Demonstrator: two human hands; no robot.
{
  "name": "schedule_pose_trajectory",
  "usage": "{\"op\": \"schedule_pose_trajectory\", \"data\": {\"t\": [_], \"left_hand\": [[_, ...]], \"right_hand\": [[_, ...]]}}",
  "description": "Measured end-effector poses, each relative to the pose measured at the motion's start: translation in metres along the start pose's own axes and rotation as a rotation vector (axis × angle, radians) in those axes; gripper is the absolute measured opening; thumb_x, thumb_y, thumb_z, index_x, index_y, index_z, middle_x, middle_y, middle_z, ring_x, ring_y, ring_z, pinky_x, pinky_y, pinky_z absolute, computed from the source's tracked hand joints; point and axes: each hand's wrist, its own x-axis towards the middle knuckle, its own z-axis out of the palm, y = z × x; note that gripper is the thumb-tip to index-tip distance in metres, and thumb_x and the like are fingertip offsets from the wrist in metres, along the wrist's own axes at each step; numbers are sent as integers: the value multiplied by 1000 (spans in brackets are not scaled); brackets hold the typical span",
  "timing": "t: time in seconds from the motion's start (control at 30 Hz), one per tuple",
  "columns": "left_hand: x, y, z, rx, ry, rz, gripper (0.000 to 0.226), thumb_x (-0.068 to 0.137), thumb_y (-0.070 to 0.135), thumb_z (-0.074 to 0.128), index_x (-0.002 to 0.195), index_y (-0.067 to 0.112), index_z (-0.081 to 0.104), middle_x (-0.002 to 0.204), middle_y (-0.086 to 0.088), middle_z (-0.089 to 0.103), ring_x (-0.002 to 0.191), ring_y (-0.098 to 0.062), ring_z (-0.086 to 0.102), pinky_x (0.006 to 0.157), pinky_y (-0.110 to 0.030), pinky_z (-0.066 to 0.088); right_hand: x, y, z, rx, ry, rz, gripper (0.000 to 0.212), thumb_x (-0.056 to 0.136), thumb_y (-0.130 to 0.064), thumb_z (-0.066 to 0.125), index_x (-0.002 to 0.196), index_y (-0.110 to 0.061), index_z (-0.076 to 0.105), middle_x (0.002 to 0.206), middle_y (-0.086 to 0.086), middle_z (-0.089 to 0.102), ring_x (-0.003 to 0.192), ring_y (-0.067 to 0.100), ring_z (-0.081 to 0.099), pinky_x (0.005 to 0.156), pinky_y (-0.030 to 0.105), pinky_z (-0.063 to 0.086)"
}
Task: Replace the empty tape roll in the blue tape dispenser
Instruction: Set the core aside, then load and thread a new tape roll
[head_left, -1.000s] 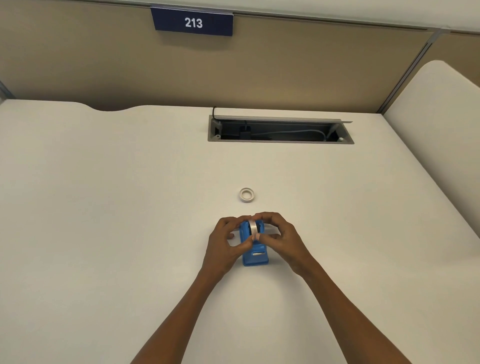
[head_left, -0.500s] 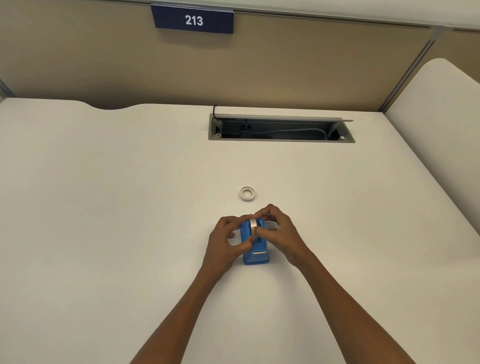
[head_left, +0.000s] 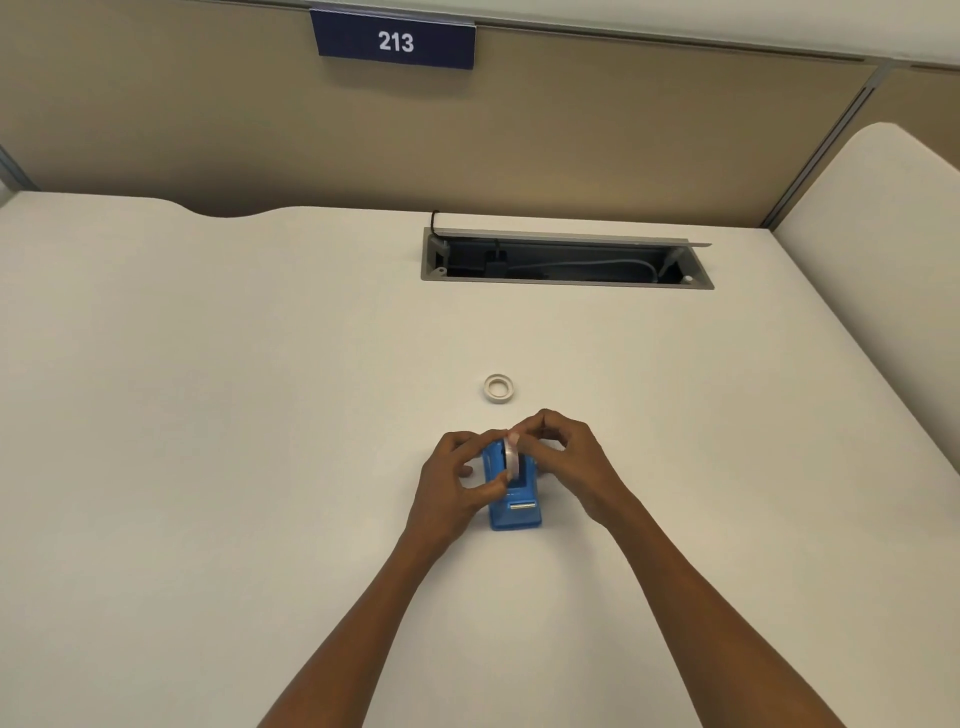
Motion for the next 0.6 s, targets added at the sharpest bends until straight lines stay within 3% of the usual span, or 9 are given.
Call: {"op": "schedule_pose_trajectory", "data": {"t": [0.17,0.3,0.37,0.5,0.6], "left_hand": [[1,0,-2,10,-5,8,54,75,26,74,96,66,43,103,20,50,95,1,54,71,-13,44],[1,2,-3,23,-18,-1,55,74,29,74,93,70,44,102,22,49,94,11,53,68,-11,43],[1,3,-3,12,-18,-1,52,73,31,74,94,69,44,104,20,50,95,6,54,71,-12,43],[1,4,-3,17,-14,-1,53,74,27,74,98,64,45,108,9,52,97,2,55,73,-14,44],[1,3,-3,21,-13,3,55,74,24,74,98,64,44,108,11,52,95,5,54,72,-12,44]], "right_hand": [[-1,-9,-11,-274,-46,-136,33,63,-24,85,91,-17,69,97,-2,67,94,11,60,71,5,43],[4,-20,-12,-395,-57,-164,27,60,-24,87,82,-18,73,83,-9,59,83,12,57,61,9,39],[5,-25,-12,-413,-66,-146,26,58,-23,88,79,-15,74,81,-7,61,78,11,58,60,10,40],[6,-34,-13,-424,-84,-122,17,61,-21,86,73,-16,74,77,-4,67,71,8,59,61,11,44],[6,-40,-13,-434,-89,-111,9,65,-21,83,71,-18,76,77,-4,69,75,12,62,69,24,47]]}}
